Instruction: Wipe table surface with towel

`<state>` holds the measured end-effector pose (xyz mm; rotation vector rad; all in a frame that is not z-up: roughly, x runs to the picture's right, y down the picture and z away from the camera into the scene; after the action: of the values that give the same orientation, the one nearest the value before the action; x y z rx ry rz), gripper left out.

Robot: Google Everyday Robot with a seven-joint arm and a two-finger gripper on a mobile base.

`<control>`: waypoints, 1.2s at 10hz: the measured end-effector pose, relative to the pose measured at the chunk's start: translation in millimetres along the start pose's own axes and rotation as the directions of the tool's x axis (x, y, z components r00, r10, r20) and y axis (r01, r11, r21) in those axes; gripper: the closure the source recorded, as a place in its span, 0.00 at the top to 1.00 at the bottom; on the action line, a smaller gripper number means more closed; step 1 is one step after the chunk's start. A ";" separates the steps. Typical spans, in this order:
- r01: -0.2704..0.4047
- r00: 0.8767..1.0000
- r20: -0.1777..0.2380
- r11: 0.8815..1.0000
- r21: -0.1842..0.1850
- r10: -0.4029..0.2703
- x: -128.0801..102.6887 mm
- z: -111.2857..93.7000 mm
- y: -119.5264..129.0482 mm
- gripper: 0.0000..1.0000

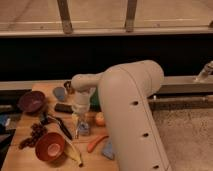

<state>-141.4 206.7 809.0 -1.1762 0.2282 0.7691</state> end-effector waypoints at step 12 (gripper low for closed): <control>-0.059 0.998 -0.004 0.997 0.041 0.059 -32.0 0.0 -33.9 0.17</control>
<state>-142.7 187.5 851.4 -1.1370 0.2826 0.8099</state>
